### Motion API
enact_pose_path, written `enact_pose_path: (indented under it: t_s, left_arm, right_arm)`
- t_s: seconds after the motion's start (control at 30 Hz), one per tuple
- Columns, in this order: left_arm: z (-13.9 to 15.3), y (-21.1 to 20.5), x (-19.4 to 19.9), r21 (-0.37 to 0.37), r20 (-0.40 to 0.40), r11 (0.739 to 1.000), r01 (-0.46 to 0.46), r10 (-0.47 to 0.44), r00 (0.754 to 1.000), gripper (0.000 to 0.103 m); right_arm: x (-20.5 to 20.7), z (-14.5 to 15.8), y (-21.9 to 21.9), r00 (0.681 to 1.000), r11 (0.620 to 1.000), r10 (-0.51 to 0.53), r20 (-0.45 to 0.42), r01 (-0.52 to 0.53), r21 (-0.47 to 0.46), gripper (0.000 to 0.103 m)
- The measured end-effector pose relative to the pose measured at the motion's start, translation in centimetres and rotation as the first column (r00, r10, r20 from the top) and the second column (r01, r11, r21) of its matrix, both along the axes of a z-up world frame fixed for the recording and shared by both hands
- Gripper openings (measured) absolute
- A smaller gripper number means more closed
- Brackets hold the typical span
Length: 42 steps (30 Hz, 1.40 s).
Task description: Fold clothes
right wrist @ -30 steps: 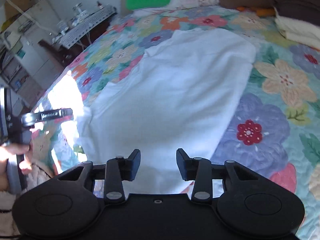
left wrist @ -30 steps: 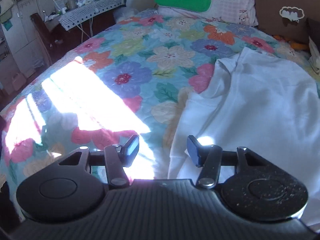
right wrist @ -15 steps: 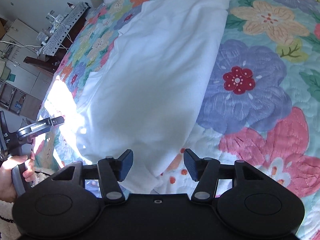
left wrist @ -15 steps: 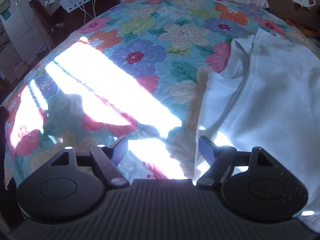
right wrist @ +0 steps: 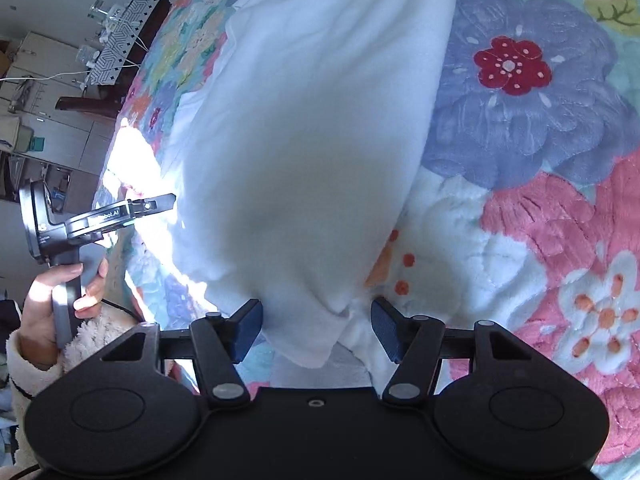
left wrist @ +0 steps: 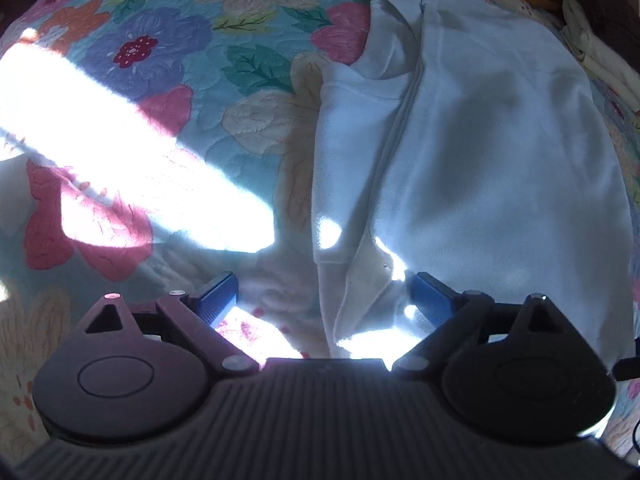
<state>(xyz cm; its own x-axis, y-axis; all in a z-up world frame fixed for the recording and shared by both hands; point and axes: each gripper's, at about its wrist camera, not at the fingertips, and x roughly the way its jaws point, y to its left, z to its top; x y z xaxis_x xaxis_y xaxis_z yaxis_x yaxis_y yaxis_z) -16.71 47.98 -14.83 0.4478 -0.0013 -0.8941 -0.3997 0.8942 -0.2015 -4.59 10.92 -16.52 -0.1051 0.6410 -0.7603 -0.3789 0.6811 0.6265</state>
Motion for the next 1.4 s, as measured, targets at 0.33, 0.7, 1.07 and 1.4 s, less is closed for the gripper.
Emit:
enact_pose_path:
  t_s: [0.33,0.7,1.07,1.4]
  left_arm:
    - [0.5,1.1,-1.4,-0.228,0.147,0.973,0.016,0.018,0.989,0.027]
    - [-1.3,-1.5,1.2,-0.156,0.074,0.984,0.089,-0.079,0.994,0.099]
    - [3.7,0.1,-0.8,-0.248,0.285,0.967,0.061,0.013,0.959,0.011]
    - [11.9,-4.2,-6.4,-0.21,0.37,0.973,0.092,-0.008,0.929,0.011]
  right_arm:
    - [-0.7,3.1,0.7,0.976,0.99,-0.047,0.213,0.017,0.14,0.013]
    - [0.0,-1.0,-0.3,0.994,0.986,-0.102,0.033,0.096,0.14,0.043]
    - [-0.7,6.7,0.2,0.951,0.965,-0.12,0.287,0.043,0.26,0.008]
    - [-4.2,16.2,-3.4,0.889,0.975,-0.048,0.455,-0.057,0.215,0.007]
